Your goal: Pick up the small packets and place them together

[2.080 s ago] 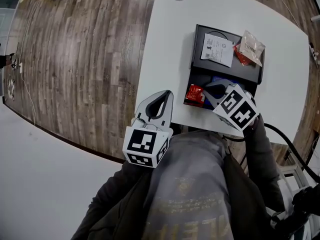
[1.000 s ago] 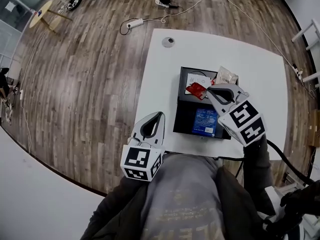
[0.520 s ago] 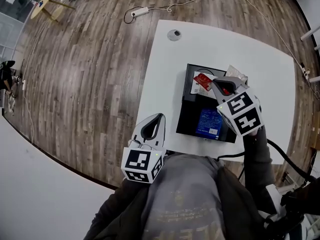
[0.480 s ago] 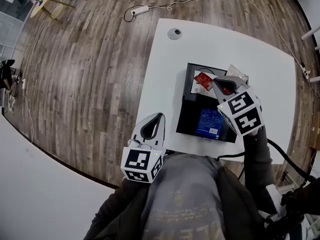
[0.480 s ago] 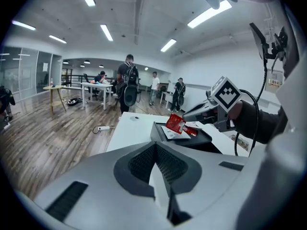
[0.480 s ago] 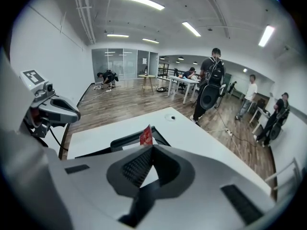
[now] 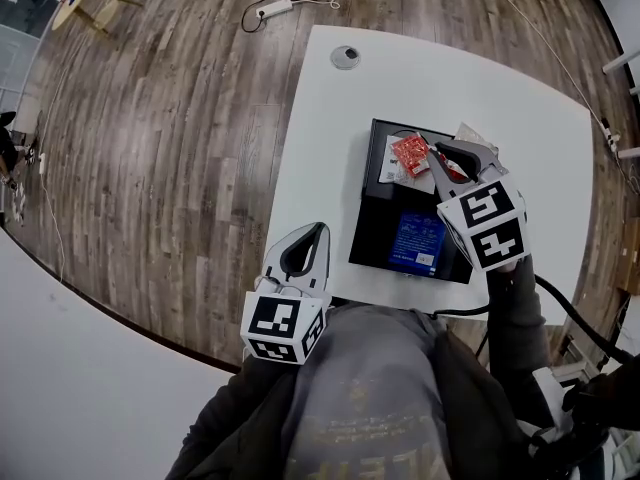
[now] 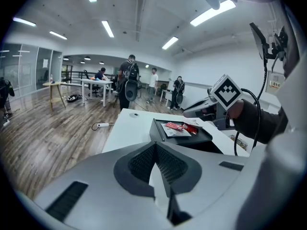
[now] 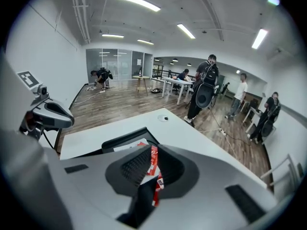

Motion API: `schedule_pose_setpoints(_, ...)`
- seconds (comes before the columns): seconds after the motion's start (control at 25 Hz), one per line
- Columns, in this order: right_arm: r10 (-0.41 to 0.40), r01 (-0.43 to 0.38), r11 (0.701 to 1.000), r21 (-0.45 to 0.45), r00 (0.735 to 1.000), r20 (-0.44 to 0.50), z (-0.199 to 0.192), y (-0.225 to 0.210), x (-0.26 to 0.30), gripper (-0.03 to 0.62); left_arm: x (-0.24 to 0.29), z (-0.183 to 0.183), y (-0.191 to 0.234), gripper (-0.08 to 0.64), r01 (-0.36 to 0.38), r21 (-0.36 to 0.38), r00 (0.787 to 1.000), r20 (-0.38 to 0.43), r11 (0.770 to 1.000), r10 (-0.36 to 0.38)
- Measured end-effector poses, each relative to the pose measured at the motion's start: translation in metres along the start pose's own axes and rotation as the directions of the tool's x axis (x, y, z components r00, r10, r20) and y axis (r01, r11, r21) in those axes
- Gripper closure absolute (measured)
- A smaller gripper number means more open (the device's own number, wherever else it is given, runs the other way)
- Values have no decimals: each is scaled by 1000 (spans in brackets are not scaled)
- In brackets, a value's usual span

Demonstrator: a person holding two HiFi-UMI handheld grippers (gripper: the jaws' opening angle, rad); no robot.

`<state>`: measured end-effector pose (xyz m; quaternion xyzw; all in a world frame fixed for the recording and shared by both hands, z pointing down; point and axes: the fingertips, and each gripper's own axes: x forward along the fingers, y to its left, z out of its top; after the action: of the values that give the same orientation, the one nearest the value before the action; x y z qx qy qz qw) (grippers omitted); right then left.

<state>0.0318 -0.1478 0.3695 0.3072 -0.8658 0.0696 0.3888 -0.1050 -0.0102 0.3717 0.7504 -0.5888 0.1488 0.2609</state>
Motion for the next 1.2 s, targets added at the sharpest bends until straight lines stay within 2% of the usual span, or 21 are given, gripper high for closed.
schedule_pose_setpoints(0.28, -55, 56, 998, -12, 997, 60, 12, 0, -21, 569, -4, 3, -2, 557, 19, 16, 1000, 16, 1000, -19)
schedule_pose_setpoints(0.52, -129, 130, 992, -5, 987, 93, 15, 0, -52, 569, -9, 12, -12, 557, 74, 50, 996, 45, 996, -76)
schedule_pose_setpoints(0.6, -125, 127, 992, -15, 988, 89, 7, 8, -61, 569, -10, 10, -17, 557, 98, 62, 994, 43, 993, -101)
schedule_pose_setpoints(0.68, -82, 85, 996, -35, 994, 73, -4, 24, -67, 569, -11, 8, -23, 557, 127, 73, 991, 38, 989, -130)
schedule_pose_setpoints(0.76, -24, 25, 999, -32, 999, 34, -23, 42, -69, 569, -10, 5, -29, 557, 160, 85, 986, 28, 984, -162)
schedule_pose_setpoints(0.88, 36, -34, 999, 35, 997, -71, -65, 64, -60, 569, -8, -1, -38, 557, 206, 104, 978, 4, 973, -208)
schedule_pose_setpoints(1.04, 42, -13, 992, 128, 972, -232, -120, 69, -45, 569, -3, -7, -44, 557, 238, 117, 971, -32, 964, -236)
schedule_pose_setpoints(1.2, 39, 6, 991, 131, 939, -341, -150, 71, -32, 569, 4, -13, -45, 557, 258, 130, 965, -74, 958, -250)
